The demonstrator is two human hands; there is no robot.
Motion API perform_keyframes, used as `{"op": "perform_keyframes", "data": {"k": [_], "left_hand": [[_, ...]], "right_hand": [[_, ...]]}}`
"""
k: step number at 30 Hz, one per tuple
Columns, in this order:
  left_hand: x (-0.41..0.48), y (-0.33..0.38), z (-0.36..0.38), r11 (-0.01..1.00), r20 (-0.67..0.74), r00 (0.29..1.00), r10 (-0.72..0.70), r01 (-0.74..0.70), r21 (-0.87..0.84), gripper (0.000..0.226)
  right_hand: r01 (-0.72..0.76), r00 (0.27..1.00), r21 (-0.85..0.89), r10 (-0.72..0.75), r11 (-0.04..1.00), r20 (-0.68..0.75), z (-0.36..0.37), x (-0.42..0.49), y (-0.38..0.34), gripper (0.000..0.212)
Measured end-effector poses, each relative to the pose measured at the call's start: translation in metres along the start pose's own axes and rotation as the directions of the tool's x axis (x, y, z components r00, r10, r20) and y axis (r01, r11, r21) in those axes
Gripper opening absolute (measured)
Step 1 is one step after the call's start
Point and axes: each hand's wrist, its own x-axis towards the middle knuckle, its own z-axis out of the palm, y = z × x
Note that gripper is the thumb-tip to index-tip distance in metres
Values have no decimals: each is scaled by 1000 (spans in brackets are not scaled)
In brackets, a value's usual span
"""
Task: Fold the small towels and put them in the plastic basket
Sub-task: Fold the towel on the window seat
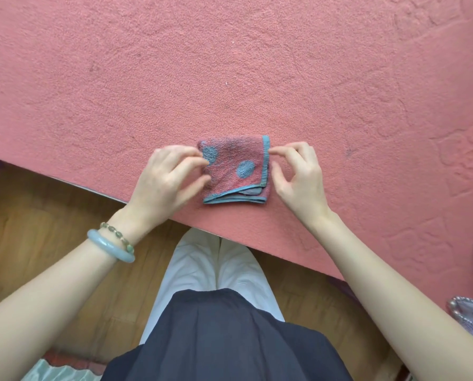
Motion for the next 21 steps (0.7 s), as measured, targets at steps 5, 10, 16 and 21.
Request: {"op": "perform_keyframes", "data": {"k": [5,10,16,21], "left_hand": [[18,-6,13,967,119,991,61,-88,238,57],[5,-5,22,940,157,976,149,-189,286,63],[-3,-5,25,931,182,977,108,-164,328,68],[-4,-8,21,929,208,972,111,-176,326,71]], "right_hand": [[353,925,-256,-294,900,242,12,13,9,44],[396,905,-198,-345,897,248,6,4,11,36],[505,842,-218,-421,835,338,3,0,18,20],[583,812,-286,-534,761,233,0,-6,11,11]]}}
